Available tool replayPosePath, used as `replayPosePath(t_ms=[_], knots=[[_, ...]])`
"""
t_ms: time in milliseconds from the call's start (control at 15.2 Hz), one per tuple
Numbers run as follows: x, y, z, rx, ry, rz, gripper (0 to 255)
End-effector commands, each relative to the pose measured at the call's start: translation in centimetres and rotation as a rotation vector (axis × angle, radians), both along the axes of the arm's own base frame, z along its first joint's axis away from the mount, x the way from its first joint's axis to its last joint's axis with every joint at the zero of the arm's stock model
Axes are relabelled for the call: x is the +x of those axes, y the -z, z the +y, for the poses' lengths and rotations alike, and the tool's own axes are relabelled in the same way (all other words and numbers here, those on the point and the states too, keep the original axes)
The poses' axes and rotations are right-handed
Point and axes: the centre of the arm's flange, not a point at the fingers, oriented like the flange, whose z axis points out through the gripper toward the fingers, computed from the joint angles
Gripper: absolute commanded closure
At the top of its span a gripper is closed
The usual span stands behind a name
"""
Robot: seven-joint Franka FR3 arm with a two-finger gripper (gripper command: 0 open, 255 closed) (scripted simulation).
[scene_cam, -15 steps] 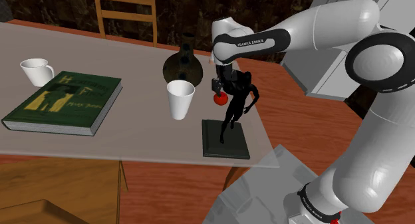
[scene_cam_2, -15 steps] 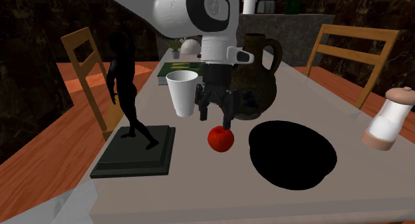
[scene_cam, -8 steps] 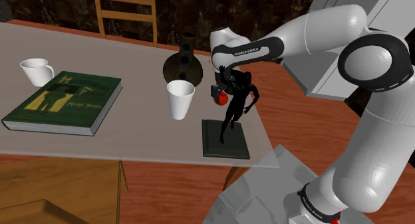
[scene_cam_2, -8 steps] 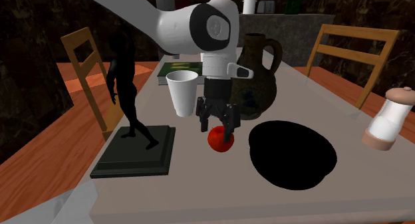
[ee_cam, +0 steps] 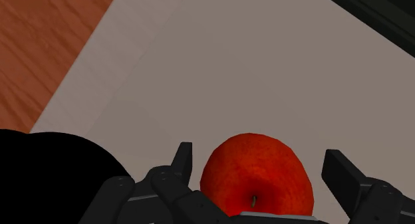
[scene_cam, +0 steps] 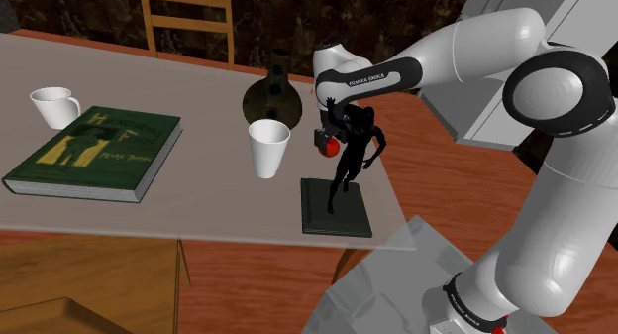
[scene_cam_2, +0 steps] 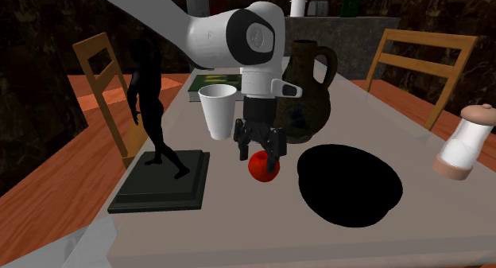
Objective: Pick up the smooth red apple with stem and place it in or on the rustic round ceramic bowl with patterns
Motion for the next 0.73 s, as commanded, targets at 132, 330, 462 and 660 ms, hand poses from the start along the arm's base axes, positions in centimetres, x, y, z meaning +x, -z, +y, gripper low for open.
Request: replayPosePath(t_ms=[132,330,462,660], knots=[[0.01,0.01,0.01,0.000,0.000,0.000,255],[0.04,-0.01,0.02,0.000,0.000,0.000,255],[0.08,0.00,0.04,0.000,0.000,0.000,255],[0.00,-0.52,0.00,0.000,0.000,0.000,255]])
